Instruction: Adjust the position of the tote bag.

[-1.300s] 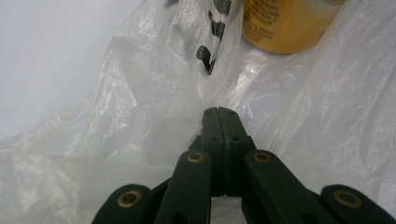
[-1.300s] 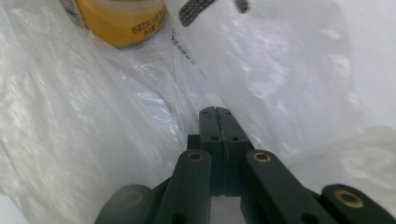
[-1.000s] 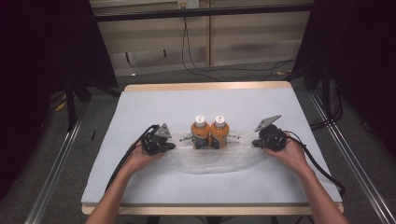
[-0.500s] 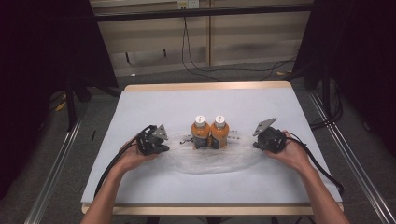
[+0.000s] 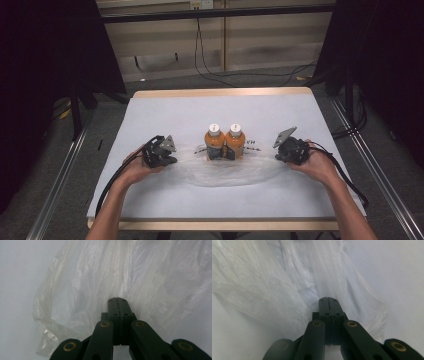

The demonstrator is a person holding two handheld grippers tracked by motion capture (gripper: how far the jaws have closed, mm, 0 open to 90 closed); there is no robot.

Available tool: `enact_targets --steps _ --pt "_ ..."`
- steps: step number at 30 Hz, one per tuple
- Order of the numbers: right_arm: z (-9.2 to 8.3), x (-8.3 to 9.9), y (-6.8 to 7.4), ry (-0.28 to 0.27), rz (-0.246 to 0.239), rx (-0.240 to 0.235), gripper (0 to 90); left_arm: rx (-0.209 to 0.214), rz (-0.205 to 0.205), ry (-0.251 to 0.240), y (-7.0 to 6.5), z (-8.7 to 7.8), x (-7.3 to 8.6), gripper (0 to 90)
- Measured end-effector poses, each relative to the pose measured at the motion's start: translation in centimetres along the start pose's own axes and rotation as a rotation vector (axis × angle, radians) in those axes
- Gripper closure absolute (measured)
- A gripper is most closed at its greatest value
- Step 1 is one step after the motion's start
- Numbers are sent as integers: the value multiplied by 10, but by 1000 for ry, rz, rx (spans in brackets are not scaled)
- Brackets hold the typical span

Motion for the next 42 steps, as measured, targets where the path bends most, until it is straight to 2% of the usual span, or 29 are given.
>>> enact_targets --steps 3,5,10,11,13,14,16,17,18,20,24,26,27,32,36,37,40,42 --pt "-1 5 -3 4 0 15 900 2 3 -11 -2 2 -3 900" --pt "-2 8 -5 5 18 15 900 23 6 -20 -3 2 -4 900" --pt "-4 14 -10 15 21 28 900 61 -3 -54 -5 4 -5 900" --pt "-4 15 -9 19 31 28 900 60 -4 -56 -5 4 -5 900" --pt "-5 15 -9 22 16 33 900 59 -4 -49 -6 4 -4 900" --pt "-4 15 -8 20 16 35 900 25 13 -23 -5 3 -5 900" --pt "-4 15 -8 17 19 37 900 -11 25 10 -4 2 -4 900" --pt "-5 15 -8 13 18 36 900 -17 16 8 -4 2 -3 900" --pt "-4 16 -9 7 20 33 900 -28 29 22 -3 1 -3 900" --pt "-4 17 -9 -3 35 24 900 -45 27 25 -4 2 -4 900" --pt "-4 18 -10 -10 29 28 900 -55 40 40 -3 1 -3 900" --pt "-4 18 -11 -11 46 37 900 -63 27 39 -1 1 -1 900" --pt "-4 19 -11 -9 35 40 900 -83 23 46 1 1 0 900" --pt "-3 19 -13 -10 47 34 900 -66 0 15 6 -1 6 900" --pt "0 18 -15 -29 69 66 900 -47 -26 -15 10 -2 9 900" --pt "0 18 -16 -32 57 73 900 -52 -27 -14 11 -2 10 900" --pt "0 18 -15 -50 89 57 900 -97 -35 -1 14 -2 10 900" --pt "1 17 -14 -64 113 44 900 -92 -44 -4 15 -2 11 900"
Point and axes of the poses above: each handheld gripper's, and its own axes: z roughly forward along the jaws, x roughly out of its underside, y roughly to its left, the point moved 3 cm from there along z, roughly forward along the jaws, and after that the axes turned 4 degrees about x, right-handed, at the moved point
